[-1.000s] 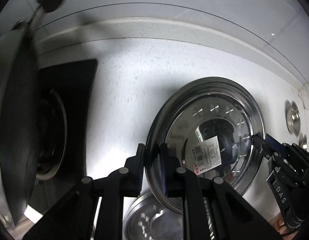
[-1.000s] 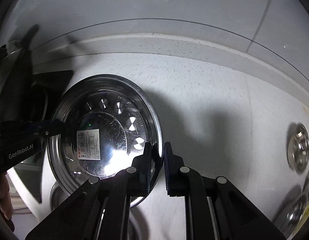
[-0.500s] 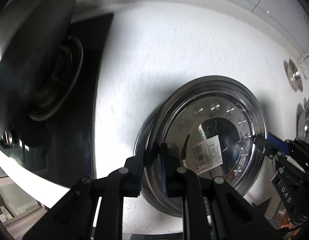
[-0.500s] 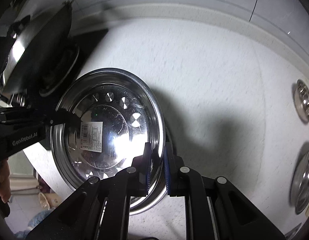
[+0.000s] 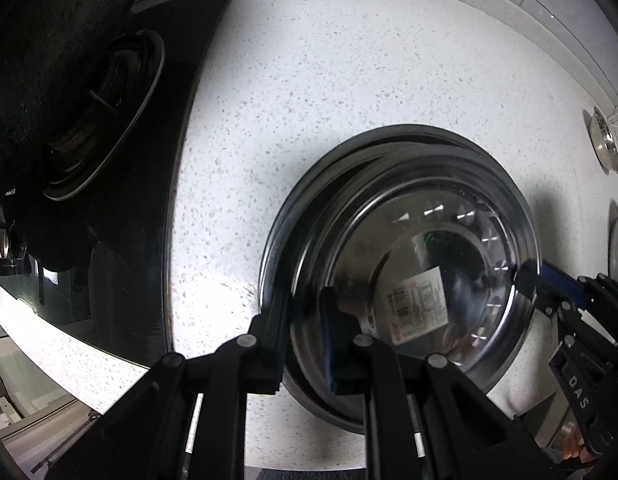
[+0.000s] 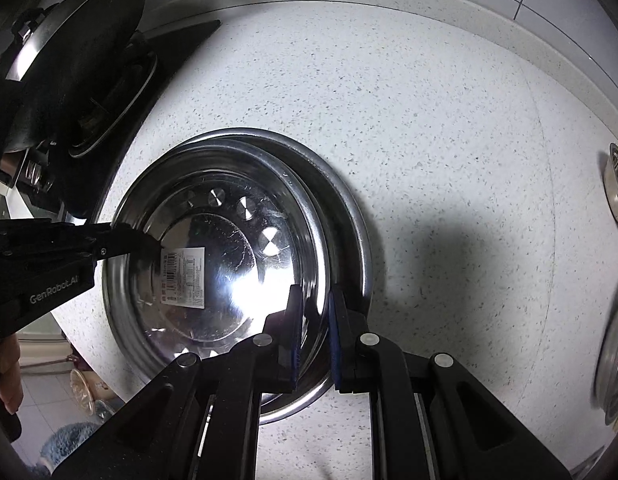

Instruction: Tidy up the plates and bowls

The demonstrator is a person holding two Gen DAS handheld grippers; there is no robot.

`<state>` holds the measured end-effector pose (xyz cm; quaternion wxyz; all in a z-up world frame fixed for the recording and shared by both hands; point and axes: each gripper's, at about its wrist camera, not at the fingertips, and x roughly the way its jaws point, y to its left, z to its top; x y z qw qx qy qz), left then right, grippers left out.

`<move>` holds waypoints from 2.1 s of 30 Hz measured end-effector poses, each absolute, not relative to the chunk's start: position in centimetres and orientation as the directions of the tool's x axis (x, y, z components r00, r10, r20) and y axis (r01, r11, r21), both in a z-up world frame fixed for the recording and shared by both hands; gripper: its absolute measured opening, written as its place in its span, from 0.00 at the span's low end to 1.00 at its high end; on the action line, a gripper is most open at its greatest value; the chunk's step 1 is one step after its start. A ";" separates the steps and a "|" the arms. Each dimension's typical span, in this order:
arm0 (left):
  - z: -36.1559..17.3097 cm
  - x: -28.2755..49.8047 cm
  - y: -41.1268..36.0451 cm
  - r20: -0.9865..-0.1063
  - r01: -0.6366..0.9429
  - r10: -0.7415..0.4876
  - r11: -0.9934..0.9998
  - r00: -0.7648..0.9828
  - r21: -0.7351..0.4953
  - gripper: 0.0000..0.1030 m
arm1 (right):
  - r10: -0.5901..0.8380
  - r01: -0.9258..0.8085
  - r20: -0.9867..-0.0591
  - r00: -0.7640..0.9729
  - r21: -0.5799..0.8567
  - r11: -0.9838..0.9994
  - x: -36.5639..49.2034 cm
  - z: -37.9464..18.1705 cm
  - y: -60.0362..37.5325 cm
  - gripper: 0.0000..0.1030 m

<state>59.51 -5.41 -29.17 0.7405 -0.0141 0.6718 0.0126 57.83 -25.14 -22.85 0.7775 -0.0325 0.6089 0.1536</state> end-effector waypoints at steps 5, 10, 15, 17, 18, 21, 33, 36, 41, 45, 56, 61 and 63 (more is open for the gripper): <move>-28.1 59.5 -6.0 -0.991 -0.029 0.023 0.999 0.135 0.020 0.15 | 0.236 -0.291 -0.949 0.211 0.169 0.942 57.0 -22.9 -24.8 0.50; -24.8 60.7 -9.4 -0.988 0.028 -0.053 0.998 0.142 -0.049 0.26 | 0.279 -0.199 -0.916 0.288 0.228 0.953 56.4 -20.4 -29.0 0.52; -21.7 62.8 -18.0 -0.976 0.196 -0.166 0.971 0.137 -0.138 0.38 | 0.244 -0.001 -0.880 0.407 0.267 0.964 54.0 -17.3 -39.2 0.58; -21.0 63.4 -22.7 -0.974 0.272 -0.197 0.949 0.114 -0.160 0.41 | 0.198 0.109 -0.871 0.450 0.274 0.956 52.2 -16.3 -44.2 0.59; -20.7 63.8 -25.7 -0.972 0.316 -0.216 0.932 0.093 -0.176 0.42 | 0.174 0.155 -0.867 0.467 0.274 0.949 51.3 -15.9 -46.3 0.59; -20.6 64.2 -32.1 -0.970 0.407 -0.235 0.893 0.062 -0.191 0.43 | 0.069 0.312 -0.860 0.506 0.257 0.915 48.1 -14.7 -53.6 0.61; -22.5 65.1 -52.1 -0.971 0.593 -0.230 0.773 -0.067 -0.224 0.44 | -0.098 0.618 -0.892 0.441 0.223 0.754 42.5 -17.7 -69.7 0.66; -23.7 65.1 -54.8 -0.973 0.598 -0.211 0.770 -0.090 -0.222 0.44 | -0.073 0.617 -0.897 0.436 0.238 0.750 43.4 -19.0 -70.5 0.66; -25.6 65.8 -57.0 -0.979 0.597 -0.176 0.776 -0.101 -0.201 0.44 | -0.052 0.619 -0.908 0.416 0.241 0.747 45.4 -20.9 -71.9 0.66; -27.1 66.4 -57.9 -0.981 0.582 -0.158 0.790 -0.112 -0.194 0.44 | -0.032 0.625 -0.910 0.413 0.257 0.737 46.0 -22.2 -72.3 0.66; -28.9 66.5 -56.4 -0.987 0.578 -0.138 0.799 -0.088 -0.163 0.12 | -0.015 0.610 -0.928 0.373 0.234 0.757 45.8 -22.8 -70.1 0.09; -27.3 65.4 -52.8 -0.988 0.587 -0.150 0.796 -0.045 -0.148 0.12 | -0.018 0.592 -0.924 0.382 0.230 0.773 45.7 -21.3 -67.1 0.09; -26.7 65.7 -50.7 -0.987 0.570 -0.155 0.808 -0.037 -0.148 0.12 | -0.008 0.563 -0.921 0.390 0.232 0.793 46.2 -20.5 -65.1 0.09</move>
